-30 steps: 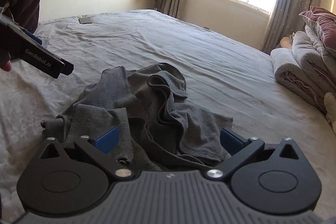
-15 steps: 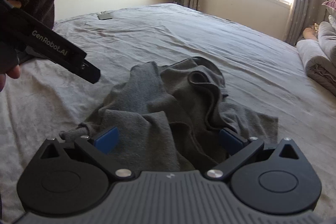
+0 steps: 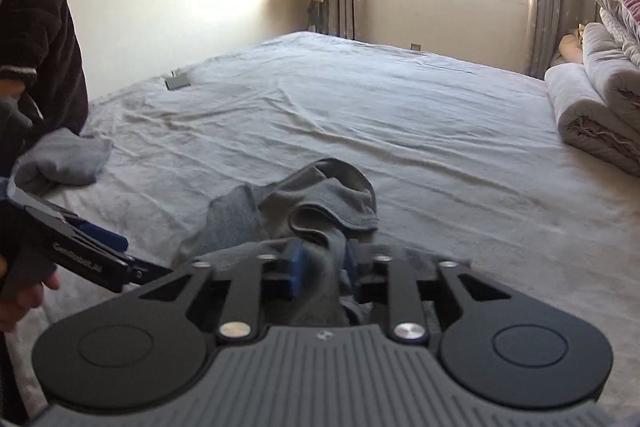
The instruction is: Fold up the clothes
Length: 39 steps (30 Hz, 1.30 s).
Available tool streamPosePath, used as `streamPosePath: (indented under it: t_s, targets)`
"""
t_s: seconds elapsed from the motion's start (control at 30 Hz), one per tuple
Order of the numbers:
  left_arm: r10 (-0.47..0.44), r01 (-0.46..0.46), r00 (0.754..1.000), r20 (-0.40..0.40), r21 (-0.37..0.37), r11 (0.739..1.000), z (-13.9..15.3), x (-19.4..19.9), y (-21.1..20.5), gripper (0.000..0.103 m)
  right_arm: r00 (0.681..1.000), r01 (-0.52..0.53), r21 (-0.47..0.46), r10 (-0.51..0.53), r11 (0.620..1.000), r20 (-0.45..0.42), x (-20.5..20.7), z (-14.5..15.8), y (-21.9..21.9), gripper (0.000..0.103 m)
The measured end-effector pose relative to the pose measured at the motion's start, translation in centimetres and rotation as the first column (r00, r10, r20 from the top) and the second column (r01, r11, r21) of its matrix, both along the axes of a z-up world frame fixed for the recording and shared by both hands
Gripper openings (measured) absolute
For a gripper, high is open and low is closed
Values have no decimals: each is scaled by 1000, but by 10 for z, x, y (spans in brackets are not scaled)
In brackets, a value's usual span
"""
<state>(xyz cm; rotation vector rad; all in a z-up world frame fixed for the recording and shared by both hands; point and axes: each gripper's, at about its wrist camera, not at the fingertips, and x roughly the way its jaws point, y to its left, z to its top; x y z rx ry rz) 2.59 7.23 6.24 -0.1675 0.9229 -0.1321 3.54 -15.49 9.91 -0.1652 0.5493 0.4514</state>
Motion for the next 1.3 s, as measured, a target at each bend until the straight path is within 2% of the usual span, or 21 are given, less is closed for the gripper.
streamPosePath:
  t_s: [0.07,0.2,0.23,0.27,0.3,0.33,0.37,0.4,0.47,0.57,0.67,0.73,0.77,0.83,0.93,0.97,1.1,1.13,1.17,1.23,1.3]
  targets:
    - [-12,11,1000,19,26,1000,-3,7,-8,102,999,33,-33,-32,999,30,6,-12,-2,90]
    - [-23,22,1000,4,63,998,-20,24,-21,102,998,-58,-55,57,997,-21,25,-35,8,90]
    - [-13,12,1000,7,73,997,-25,28,-22,102,997,-80,-79,79,994,-25,27,-41,13,79]
    - [-2,0,1000,17,79,997,-29,31,-22,97,995,-91,-94,88,991,-36,30,-46,17,53]
    - [6,-9,999,33,88,996,-33,33,-21,78,995,-88,-98,83,991,-55,34,-50,19,38]
    - [5,-10,998,59,91,996,-33,33,-20,66,994,-85,-101,77,991,-75,38,-53,20,7]
    - [-1,-4,997,73,64,998,-31,34,-15,37,995,-76,-94,69,993,-76,40,-53,18,8]
    - [2,-4,997,80,21,1000,-28,34,-8,23,997,-61,-72,57,996,-58,38,-46,12,5]
    - [42,-33,995,88,-104,994,-13,30,10,18,1000,-7,-14,7,1000,28,30,-18,-5,5]
    - [11,17,975,224,-122,992,21,14,19,17,973,107,67,-118,992,196,6,37,-44,1]
    - [0,66,951,309,-203,977,46,2,33,19,906,247,157,-286,956,312,-25,80,-93,1]
    - [0,81,952,306,-252,964,51,3,40,29,859,337,215,-393,917,330,-40,95,-126,1]
    - [3,77,955,298,-256,964,49,4,41,45,842,379,233,-438,896,314,-43,96,-142,1]
    - [40,31,957,289,-238,971,46,3,41,57,794,514,206,-552,833,254,-37,81,-168,0]
    - [56,4,963,262,-224,975,40,7,39,77,637,760,-10,-740,650,216,-18,35,-194,4]
    - [52,0,971,235,-216,976,37,8,37,83,640,764,-49,-746,643,184,-13,23,-198,10]
    - [63,-42,991,117,-172,984,17,7,36,84,788,614,-19,-613,789,57,-5,1,-182,14]
    - [67,-51,994,91,-170,984,13,4,38,84,828,559,8,-558,829,59,-5,3,-170,25]
    - [68,-56,995,68,-170,984,10,0,39,84,861,504,23,-505,863,66,-6,5,-156,55]
    - [65,-60,998,26,-177,982,3,-8,38,84,925,372,48,-374,927,66,-4,11,-123,88]
    - [49,-51,999,-19,-205,977,-5,-17,36,84,975,217,48,-219,975,46,-5,6,-84,90]
